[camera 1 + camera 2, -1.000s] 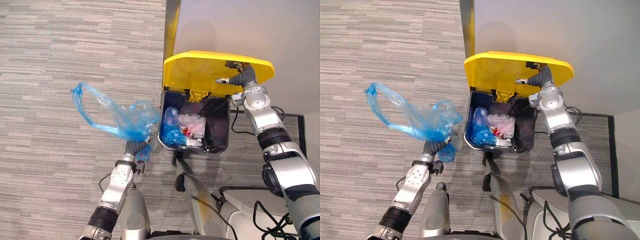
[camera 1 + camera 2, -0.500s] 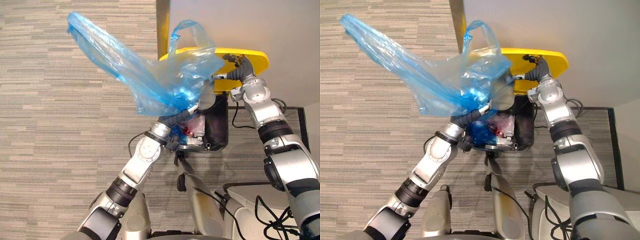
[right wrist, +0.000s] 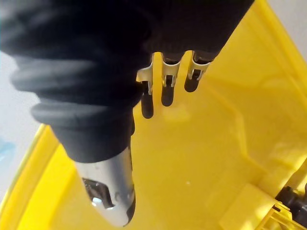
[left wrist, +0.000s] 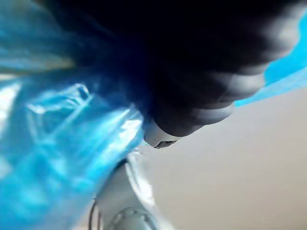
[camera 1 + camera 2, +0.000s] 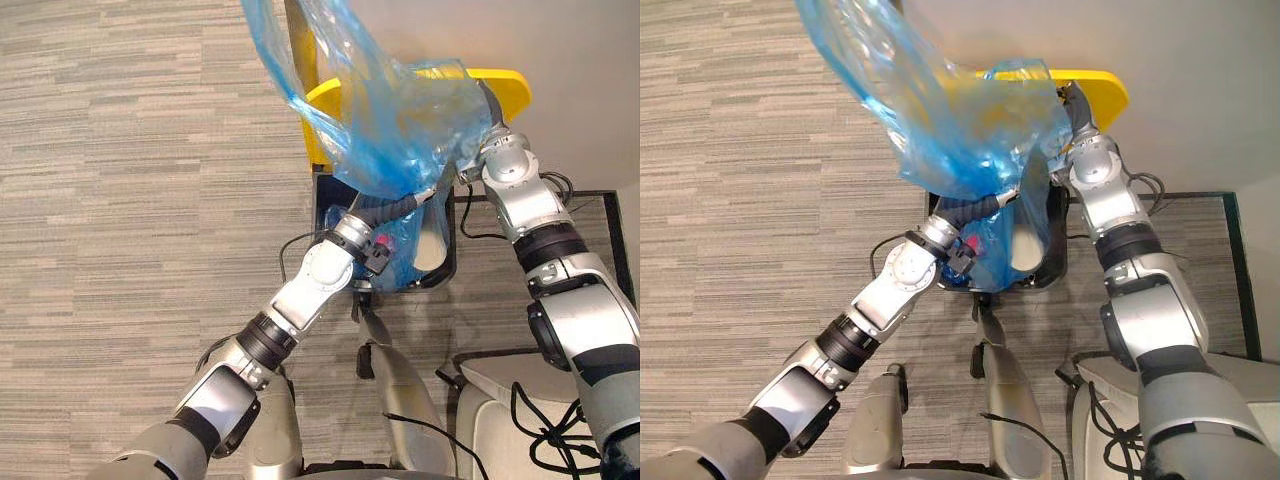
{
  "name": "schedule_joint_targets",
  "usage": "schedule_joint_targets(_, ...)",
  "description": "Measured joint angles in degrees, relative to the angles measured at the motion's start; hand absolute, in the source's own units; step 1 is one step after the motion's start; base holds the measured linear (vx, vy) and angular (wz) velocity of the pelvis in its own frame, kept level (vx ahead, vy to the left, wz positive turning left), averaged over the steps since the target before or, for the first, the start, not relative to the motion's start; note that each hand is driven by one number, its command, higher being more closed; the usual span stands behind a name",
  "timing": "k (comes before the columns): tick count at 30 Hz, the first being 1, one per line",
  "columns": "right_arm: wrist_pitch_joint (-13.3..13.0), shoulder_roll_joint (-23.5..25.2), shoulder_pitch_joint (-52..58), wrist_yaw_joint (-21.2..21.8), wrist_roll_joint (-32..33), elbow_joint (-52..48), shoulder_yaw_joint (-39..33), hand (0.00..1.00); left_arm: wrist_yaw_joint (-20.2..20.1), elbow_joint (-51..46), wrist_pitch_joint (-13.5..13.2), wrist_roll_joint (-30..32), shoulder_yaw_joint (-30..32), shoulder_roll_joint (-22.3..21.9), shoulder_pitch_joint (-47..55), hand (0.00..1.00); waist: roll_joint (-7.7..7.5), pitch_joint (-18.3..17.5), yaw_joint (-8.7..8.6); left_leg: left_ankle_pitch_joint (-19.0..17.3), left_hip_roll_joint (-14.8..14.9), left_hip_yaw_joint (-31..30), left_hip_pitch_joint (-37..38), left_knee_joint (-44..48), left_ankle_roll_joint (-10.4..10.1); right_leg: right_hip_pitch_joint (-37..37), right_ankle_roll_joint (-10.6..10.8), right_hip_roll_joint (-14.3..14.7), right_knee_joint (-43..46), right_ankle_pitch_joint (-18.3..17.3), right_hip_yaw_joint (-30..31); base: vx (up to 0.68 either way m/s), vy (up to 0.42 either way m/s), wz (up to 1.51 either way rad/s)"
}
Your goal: Gather rubbish on tea table into small bin, then transfer packed bag to large trash can.
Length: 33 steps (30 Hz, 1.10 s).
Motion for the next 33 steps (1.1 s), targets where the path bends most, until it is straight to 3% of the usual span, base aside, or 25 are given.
schedule_joint_targets(2,0.0,0.04,0.15,-0.45,-0.1,-1.04,0.0,0.0,0.08,3.67,1.29,1.41,-0.29,-1.37,-0.44,1.0,0.18,0.38,-1.02,-0.28,0.32,0.03,-0.93,1.8,-1.4,-0.94,-2.83,0.11,1.86,2.85,-0.01,0.02,-0.053,0.09)
schedule_joint_targets(5,-0.04,0.44,0.47,-1.0,-0.65,-2.4,-0.01,0.0,0.16,4.56,2.08,3.0,-0.34,-1.64,-0.77,1.0,-0.01,0.52,-1.01,-0.31,0.52,0.3,-1.93,1.97,-1.34,-1.73,-2.83,0.28,1.4,2.84,0.02,0.04,-0.032,-0.03)
schedule_joint_targets(6,-0.05,0.63,1.52,-1.25,-1.36,-4.14,0.03,0.0,0.17,5.72,2.1,3.68,-0.38,-2.4,-1.0,1.0,0.2,0.72,-0.8,-0.38,1.35,0.62,-2.05,1.57,-1.13,-1.89,-1.04,0.48,0.93,1.47,-0.43,0.03,-0.05,-0.25)
schedule_joint_targets(7,-0.05,0.78,1.55,-1.5,-2.66,-5.01,0.07,0.0,0.19,6.89,2.07,4.37,0.09,-3.12,-1.54,1.0,1.0,1.2,-0.02,-0.31,2.97,1.43,-2.06,0.67,-1.06,-3.7,-2.72,0.71,4.72,1.14,-1.11,0.04,-0.086,-0.09)
schedule_joint_targets(8,-0.08,0.54,1.98,-2.08,-3.67,-6.06,0.07,0.0,0.2,8.44,2.1,4.89,0.18,-3.74,-2.4,1.0,0.84,1.57,-0.74,0.04,3.32,2.3,-2.62,0.96,-1.81,-5.05,-7.44,0.16,10.61,0.69,1.89,0.06,-0.068,0.09)
schedule_joint_targets(11,-0.49,1.22,2.29,-2.21,-6.42,-6.42,0.12,0.0,0.89,12.33,2.58,6.18,0.21,-4.89,-3.35,1.0,0.59,1.74,-0.01,0.98,3.29,2.09,-4.36,1.06,-3.38,-6.41,-6.63,0.59,9.84,1.05,1.35,0.06,-0.046,0.03)
schedule_joint_targets(20,-0.39,4.81,5.69,-3.34,-10.34,-11.0,1.15,0.0,3.05,25.07,5.06,11.41,6.61,-5.41,-4.92,1.0,-1.34,2.8,0.15,1.06,3.34,2.79,-6.88,1.75,-3.52,-7.12,-4.74,-0.05,7.54,2.39,1.44,0.03,0.011,0.02)
schedule_joint_targets(26,-0.43,6.0,5.67,-4.44,-11.86,-12.93,2.7,0.0,4.77,29.08,5.64,12.6,9.49,-5.16,-6.67,1.0,-2.1,3.2,0.21,1.34,3.22,3.1,-7.82,1.93,-3.86,-7.91,-5.53,-0.29,7.52,2.97,1.51,0.08,0.032,-0.01)
schedule_joint_targets(27,-0.43,6.12,5.68,-4.45,-11.89,-12.93,2.73,0.0,4.78,29.84,5.86,12.74,9.54,-5.17,-7.19,0.0,-2.2,3.25,0.22,1.34,3.08,3.28,-7.9,1.99,-3.85,-7.91,-5.53,-0.53,7.51,2.96,1.55,0.09,0.065,0.01)
schedule_joint_targets(33,-0.5,6.98,5.54,-4.46,-13.37,-13.28,4.42,0.0,4.75,32.86,6.38,13.58,11.58,-5.02,-7.15,0.0,-2.23,3.25,0.33,1.09,2.71,4.69,-7.84,2.34,-3.45,-7.91,-5.53,-1.05,7.48,2.91,2.16,0.07,0.042,-0.02)
